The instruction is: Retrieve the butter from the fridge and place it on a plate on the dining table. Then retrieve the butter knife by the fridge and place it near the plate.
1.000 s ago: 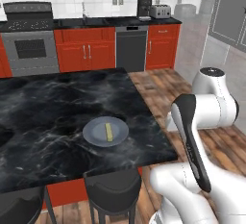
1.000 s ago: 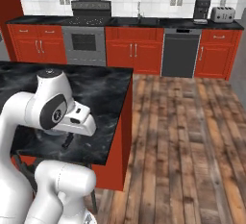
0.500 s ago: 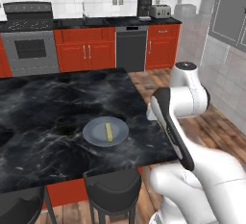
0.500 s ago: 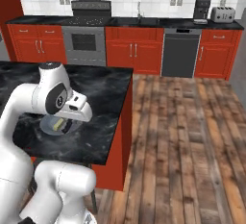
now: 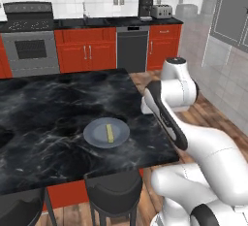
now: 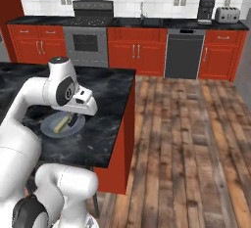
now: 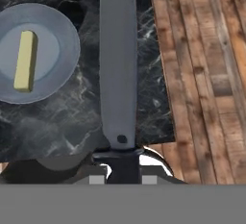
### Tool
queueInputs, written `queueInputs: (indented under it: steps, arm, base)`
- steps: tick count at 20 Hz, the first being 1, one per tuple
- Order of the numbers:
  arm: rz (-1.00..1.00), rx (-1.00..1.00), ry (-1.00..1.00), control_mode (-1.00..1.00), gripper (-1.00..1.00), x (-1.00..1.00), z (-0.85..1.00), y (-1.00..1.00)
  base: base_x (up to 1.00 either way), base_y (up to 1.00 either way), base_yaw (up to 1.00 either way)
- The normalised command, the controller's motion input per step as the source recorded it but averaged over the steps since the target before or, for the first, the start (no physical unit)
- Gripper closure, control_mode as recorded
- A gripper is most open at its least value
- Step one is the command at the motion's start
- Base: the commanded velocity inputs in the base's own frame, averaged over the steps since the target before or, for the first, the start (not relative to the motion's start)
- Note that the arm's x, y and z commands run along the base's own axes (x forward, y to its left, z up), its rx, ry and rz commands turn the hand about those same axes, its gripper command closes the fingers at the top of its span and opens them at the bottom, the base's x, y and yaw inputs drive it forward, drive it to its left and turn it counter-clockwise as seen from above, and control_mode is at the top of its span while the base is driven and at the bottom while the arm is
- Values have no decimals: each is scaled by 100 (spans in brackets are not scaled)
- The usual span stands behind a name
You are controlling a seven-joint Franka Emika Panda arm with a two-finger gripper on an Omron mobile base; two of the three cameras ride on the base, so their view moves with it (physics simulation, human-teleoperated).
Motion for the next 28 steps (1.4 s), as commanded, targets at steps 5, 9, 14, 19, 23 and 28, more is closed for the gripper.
queueInputs:
  steps: [5,9,14,19,23,28]
  arm:
    - [0,1,0,-100,100,52,-53,0]
    - [0,1,-1,-100,100,56,-59,0]
    - [0,0,0,-100,100,60,-42,0]
    - [0,0,3,-100,100,42,-31,0]
    - [3,0,4,-100,100,15,-26,0]
    - [1,0,0,-100,100,22,-26,4]
  base:
    - [0,0,0]
    - [0,0,0]
    - [0,0,0]
    - [0,0,0]
    - [0,0,0]
    - [0,0,0]
